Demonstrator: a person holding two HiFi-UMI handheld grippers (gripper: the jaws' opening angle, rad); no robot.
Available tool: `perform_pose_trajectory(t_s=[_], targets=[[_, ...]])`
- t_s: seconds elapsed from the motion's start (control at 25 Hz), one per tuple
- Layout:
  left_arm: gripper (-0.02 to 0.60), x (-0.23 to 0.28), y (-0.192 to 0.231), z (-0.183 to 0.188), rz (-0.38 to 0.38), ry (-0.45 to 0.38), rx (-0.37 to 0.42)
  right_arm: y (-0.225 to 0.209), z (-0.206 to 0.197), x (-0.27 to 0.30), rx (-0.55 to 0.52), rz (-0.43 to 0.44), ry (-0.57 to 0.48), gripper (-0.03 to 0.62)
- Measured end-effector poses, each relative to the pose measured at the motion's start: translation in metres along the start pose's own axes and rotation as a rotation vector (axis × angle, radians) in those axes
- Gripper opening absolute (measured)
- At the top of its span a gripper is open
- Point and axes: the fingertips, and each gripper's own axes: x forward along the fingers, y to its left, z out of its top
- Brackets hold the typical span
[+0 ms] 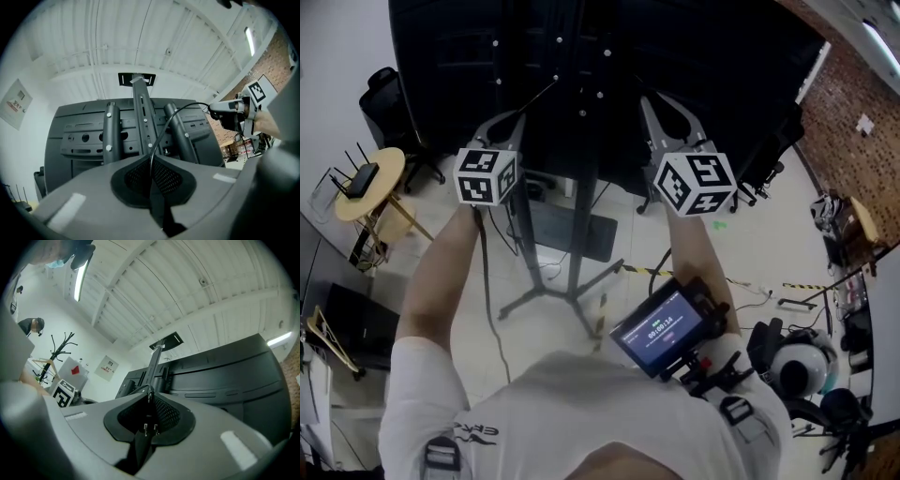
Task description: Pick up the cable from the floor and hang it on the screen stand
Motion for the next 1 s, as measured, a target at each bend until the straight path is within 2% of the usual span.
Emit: perform_pose_trajectory(t_s=[0.28, 0.6, 0.84, 1.0], targets=[[0.000, 0.013, -0.006, 0.045, -0.016, -0.064, -0.052, -0.010, 0.008, -0.010, -0.002, -0.029, -0.019, 0.054], [0.002, 0.040, -0.019, 0.091, -0.055, -0.118, -0.051, -0.020, 0.013, -0.009, 0.001, -0.047, -0.035, 0.055], [0.002, 0.067, -0.016, 0.113, -0.071, -0.127, -0.101, -0.032, 0.012, -0.004, 0.000, -0.074, -0.037, 0.055], [0.002, 0.084, -0.017, 0.118, -0.083, -0.112, -0.101, -0.044, 0.003, 0.000, 0.029, -0.097, -0.025, 0.055]])
